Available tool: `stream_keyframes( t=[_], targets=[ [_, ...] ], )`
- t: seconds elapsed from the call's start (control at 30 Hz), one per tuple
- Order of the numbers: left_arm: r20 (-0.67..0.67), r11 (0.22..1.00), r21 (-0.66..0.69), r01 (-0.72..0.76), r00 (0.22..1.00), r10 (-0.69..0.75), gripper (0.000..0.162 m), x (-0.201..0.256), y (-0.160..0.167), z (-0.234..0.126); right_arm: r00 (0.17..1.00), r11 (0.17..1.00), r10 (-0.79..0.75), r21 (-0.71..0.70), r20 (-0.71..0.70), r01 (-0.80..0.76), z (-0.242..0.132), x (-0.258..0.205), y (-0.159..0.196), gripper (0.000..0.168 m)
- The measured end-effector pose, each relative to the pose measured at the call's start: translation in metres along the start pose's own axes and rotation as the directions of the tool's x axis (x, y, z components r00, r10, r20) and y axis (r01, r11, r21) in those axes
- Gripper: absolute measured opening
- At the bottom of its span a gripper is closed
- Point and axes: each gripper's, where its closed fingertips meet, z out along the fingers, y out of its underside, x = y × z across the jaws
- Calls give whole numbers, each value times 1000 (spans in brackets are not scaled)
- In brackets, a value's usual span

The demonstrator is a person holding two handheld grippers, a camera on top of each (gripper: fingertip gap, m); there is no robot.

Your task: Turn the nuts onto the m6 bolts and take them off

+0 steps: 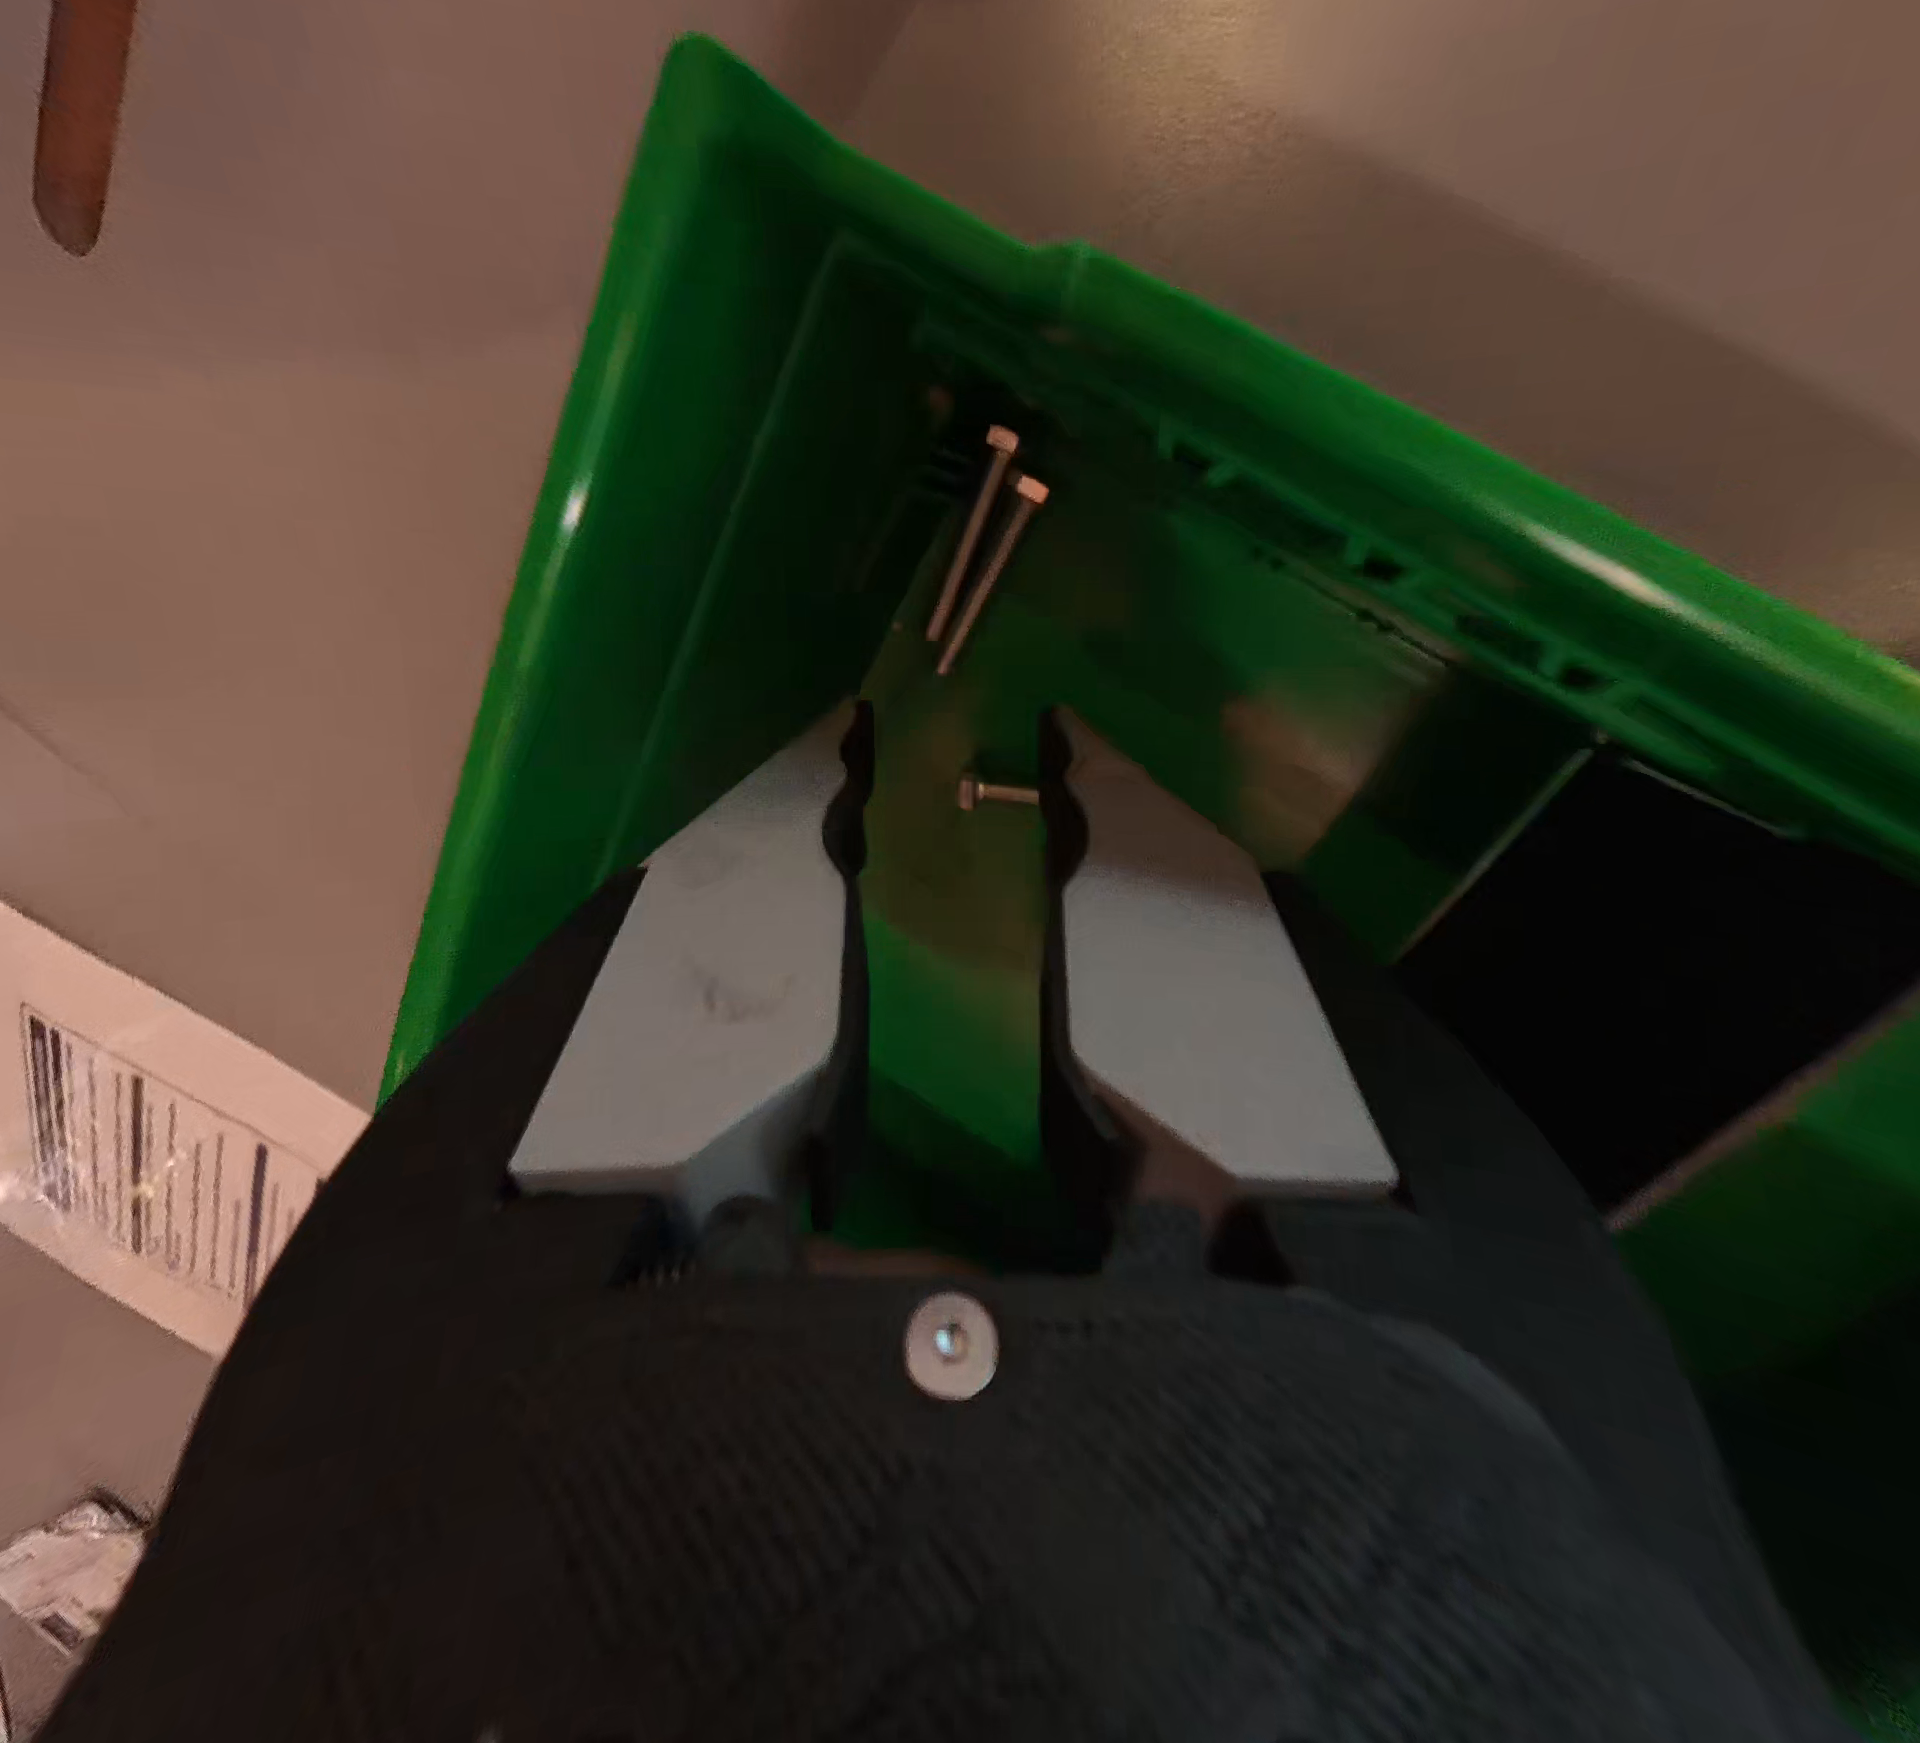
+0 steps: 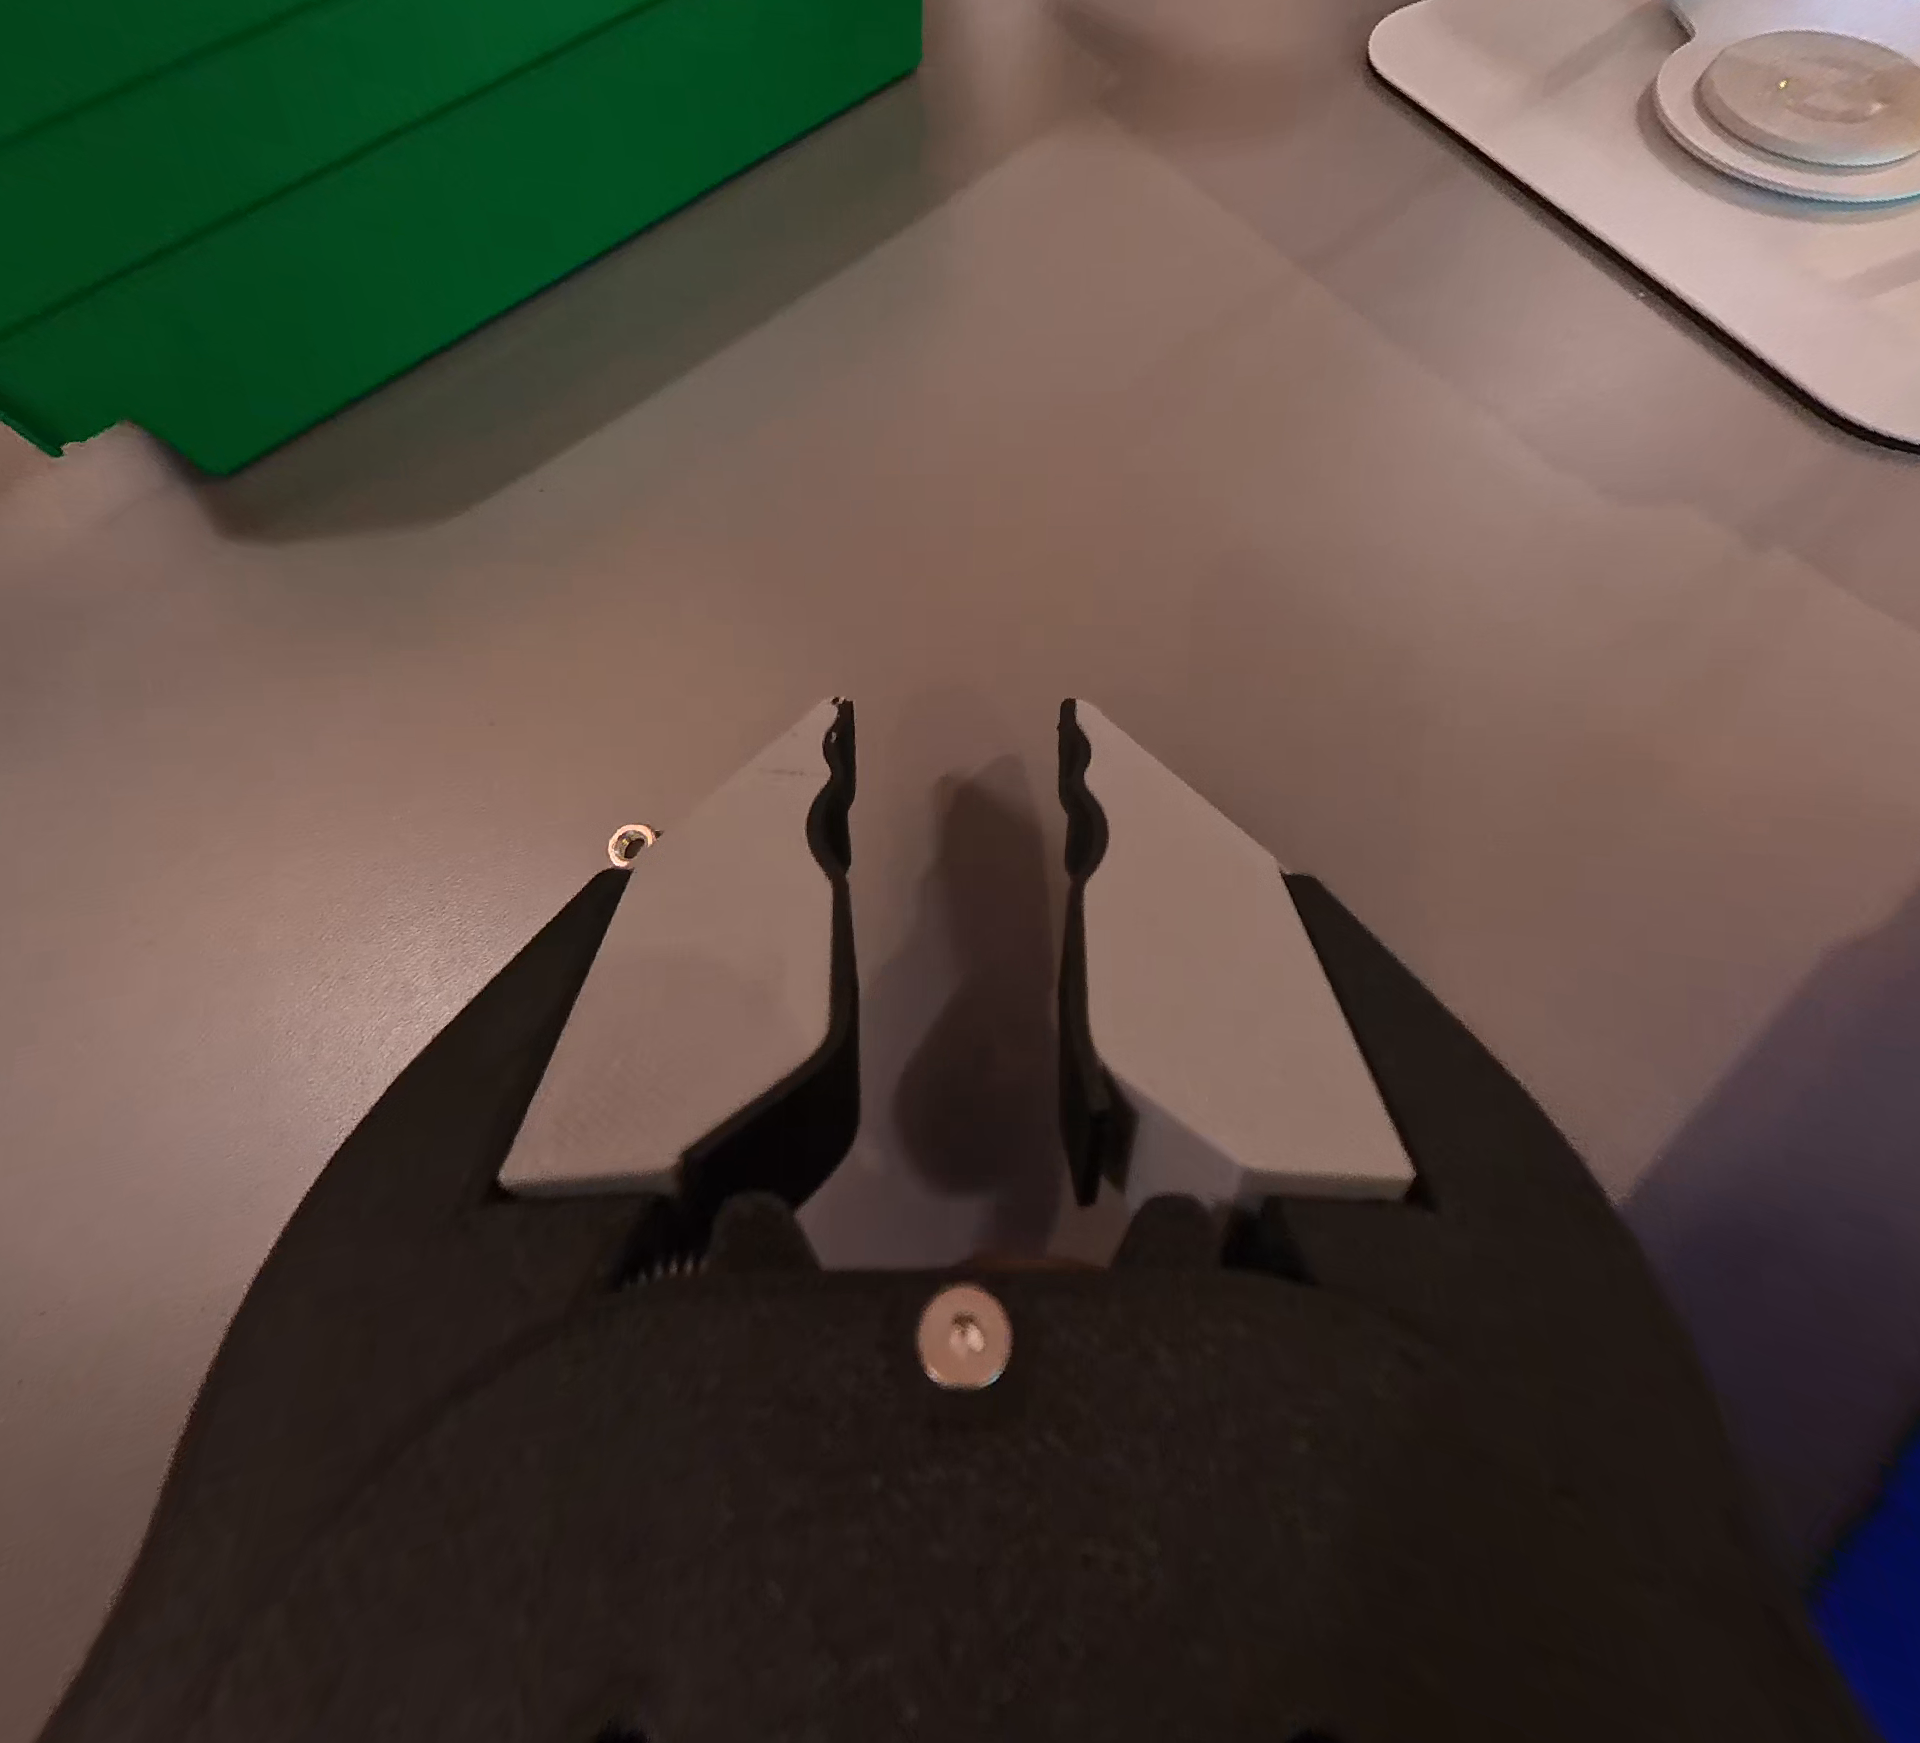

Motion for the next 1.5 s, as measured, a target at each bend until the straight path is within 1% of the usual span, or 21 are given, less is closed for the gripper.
stream_keyframes(
  t=[0.07, 0.13, 0.17, 0.23, 0.37, 0.43, 0.53, 0.6, 0.7, 0.77, 0.9, 0.97, 1.03, 1.1, 1.13, 1.2, 1.23, 1.3, 1.33, 1.37, 1.5],
  targets=[
    [-22, 1000, -19, -8, 1000, 8, 29, -1, -3, 13, 1000, 1000, 2, 4, 3, -2, 0, 0, 0, 36],
    [-64, 999, -33, -21, 998, 19, 24, 3, -3, 23, 1000, 1000, 4, 4, 7, -4, 0, -1, 0, 36],
    [-75, 1000, 3, -15, 997, 15, 20, 4, -10, 23, 1000, 1000, 5, 3, 10, -5, 0, -1, 0, 36],
    [-56, 1000, 13, -22, 998, 23, 11, 1, -11, 26, 1000, 1000, 6, 1, 18, -6, 0, -2, 0, 36],
    [-50, 1000, 0, 0, 999, 0, 10, 1, -10, 26, 999, 1000, -7, -5, 34, 7, 1, -8, 0, 36],
    [-27, 1000, 9, -9, 1000, 9, 0, 2, -12, 18, 999, 1000, -20, -8, 30, 20, 1, -9, 0, 36],
    [36, 999, 30, -33, 999, 32, 0, 3, -14, -2, 999, 1000, -28, 1, 29, 28, -1, -11, -2, 36],
    [37, 999, 15, -52, 998, 51, 0, 9, -10, -10, 999, 1000, -29, 12, 27, 29, -2, -11, -4, 36],
    [98, 998, -25, -53, 994, 55, 0, 5, 0, -13, 999, 999, -30, 21, 22, 30, -4, -11, -6, 36],
    [97, 999, -15, -35, 995, 37, 0, 6, 1, -13, 999, 999, -33, 25, 14, 33, -5, -10, -7, 36],
    [104, 999, -38, 24, 994, -20, 0, 1, 13, -6, 1000, 999, -28, 30, 7, 28, -7, -7, -7, 36],
    [105, 990, -65, 127, 987, -119, 6, -6, 24, -4, 1000, 999, -21, 28, 11, 21, -7, -7, -6, 36],
    [-3, 953, -53, 298, 954, -299, 14, 2, 25, -4, 1000, 999, -21, 26, 21, 21, -6, -8, -6, 36],
    [-132, 913, -87, 399, 904, -408, 31, 16, 27, -4, 999, 999, -31, 26, 29, 30, -5, -11, -7, 36],
    [-123, 906, -107, 409, 899, -420, 32, 16, 32, -3, 999, 999, -36, 24, 33, 36, -5, -13, -7, 36],
    [-34, 899, -143, 413, 906, -422, 30, 4, 45, 1, 998, 999, -50, 15, 40, 49, -3, -17, -6, 36],
    [-34, 894, -148, 423, 901, -432, 28, 4, 46, 3, 997, 998, -58, 10, 40, 58, -2, -18, -5, 36],
    [-100, 882, -151, 446, 881, -462, 25, 13, 42, 9, 996, 997, -77, 2, 34, 77, -2, -20, -4, 36],
    [-109, 878, -158, 452, 876, -471, 25, 15, 41, 12, 996, 996, -85, 0, 31, 85, -1, -20, -4, 36],
    [-83, 880, -132, 456, 880, -468, 19, 10, 38, 13, 996, 996, -89, -1, 28, 89, -1, -20, -4, 35],
    [-139, 863, -110, 492, 853, -504, 23, 13, 22, 16, 996, 996, -84, 1, 28, 84, -2, -19, -4, 35]
  ],
)
